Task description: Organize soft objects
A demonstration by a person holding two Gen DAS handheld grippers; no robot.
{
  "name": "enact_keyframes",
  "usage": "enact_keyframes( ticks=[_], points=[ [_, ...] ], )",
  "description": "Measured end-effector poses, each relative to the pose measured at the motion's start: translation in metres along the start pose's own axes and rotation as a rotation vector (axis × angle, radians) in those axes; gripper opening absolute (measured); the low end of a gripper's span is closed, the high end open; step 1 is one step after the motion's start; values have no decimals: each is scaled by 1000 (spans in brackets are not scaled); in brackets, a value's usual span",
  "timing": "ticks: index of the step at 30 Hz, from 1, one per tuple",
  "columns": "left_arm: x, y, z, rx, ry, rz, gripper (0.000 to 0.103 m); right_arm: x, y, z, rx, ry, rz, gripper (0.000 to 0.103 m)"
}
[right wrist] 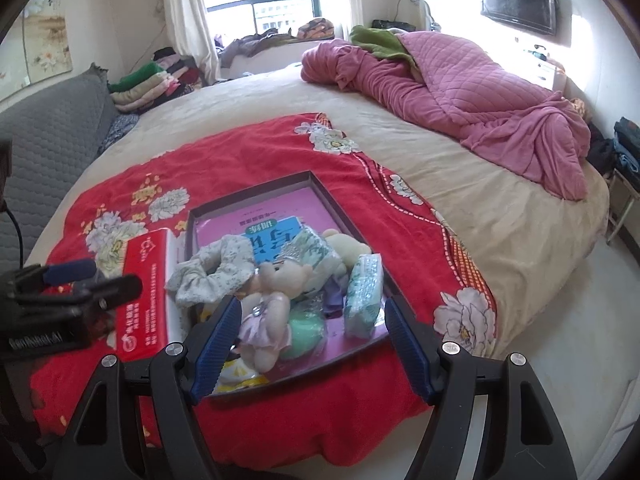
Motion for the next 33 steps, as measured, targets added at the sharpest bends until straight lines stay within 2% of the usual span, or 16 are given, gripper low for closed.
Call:
enact_keyframes(
  ticks=[4, 10, 15, 22, 33],
  points=[
    [-1, 18, -15, -1, -8, 11, 88, -8, 7, -18, 16, 12, -6, 75],
    [-8, 42, -37, -9, -28, 12, 88, -8, 27, -42, 7, 26, 73, 75],
    [-10, 63, -50, -22, -33, 18, 88, -27, 50, -53, -34, 47, 12, 75],
    [-15, 83, -68, -16, -39, 2, 88, -51, 74, -84, 1, 91, 0, 75],
    [-15, 103, -87, -2, -19, -19, 88, -50, 78, -106, 45, 147, 24, 75]
  ],
)
Point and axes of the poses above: each gripper's, at about its wrist camera, not at the fingertips, and z roughly the way its jaws point, x to its right, y to its underside, the point moved 5 cm from there along z, roughly the way its jaws point, and after that the axes turned 2 degrees about x, right-handed, at the moved point
